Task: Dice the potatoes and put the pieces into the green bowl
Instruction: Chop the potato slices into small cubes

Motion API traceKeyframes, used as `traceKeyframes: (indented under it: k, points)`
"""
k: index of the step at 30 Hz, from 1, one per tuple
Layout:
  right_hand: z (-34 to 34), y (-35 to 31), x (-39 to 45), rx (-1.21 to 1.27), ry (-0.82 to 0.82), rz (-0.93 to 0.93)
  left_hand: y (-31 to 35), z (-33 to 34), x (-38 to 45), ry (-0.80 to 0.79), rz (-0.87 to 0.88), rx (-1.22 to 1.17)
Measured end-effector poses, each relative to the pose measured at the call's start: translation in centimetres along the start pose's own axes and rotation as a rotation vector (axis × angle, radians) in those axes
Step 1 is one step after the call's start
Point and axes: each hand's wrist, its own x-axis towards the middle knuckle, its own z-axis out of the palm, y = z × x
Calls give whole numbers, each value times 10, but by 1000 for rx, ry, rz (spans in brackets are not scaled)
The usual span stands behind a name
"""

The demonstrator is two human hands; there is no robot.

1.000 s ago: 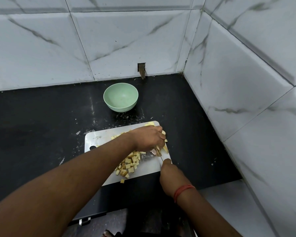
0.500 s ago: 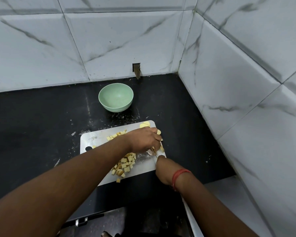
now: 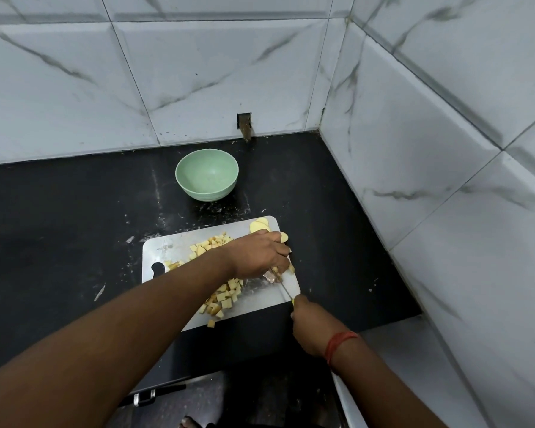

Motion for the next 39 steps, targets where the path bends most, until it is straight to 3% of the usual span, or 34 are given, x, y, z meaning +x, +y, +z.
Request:
traceKeyframes:
  k: [10, 13, 17, 22, 25, 28, 30, 33, 39]
  points:
    - [-4, 31, -28, 112, -25, -17, 13, 7, -13, 66, -120, 13]
    - [-9, 29, -29, 204, 36, -12, 30, 14, -15, 42, -294, 109]
    - [-9, 17, -22, 298, 40, -3, 53, 17, -11, -10, -640, 60]
    - [-5, 6, -12, 443, 7, 61, 61, 24, -17, 186, -943, -324]
    - [-1, -1, -7, 472, -19, 66, 56, 23, -26, 234, -824, -373]
    - [2, -7, -5, 482, 13, 47, 47, 19, -37, 114, -572, -251]
    - [4, -11, -4, 490, 26, 46, 42, 21, -41, 91, -503, -215]
    - [4, -16, -2, 601, -16, 78, 43, 22, -41, 129, -521, -281]
    - [-2, -19, -2, 569, -4, 45, 53, 30, -37, 193, -679, -336]
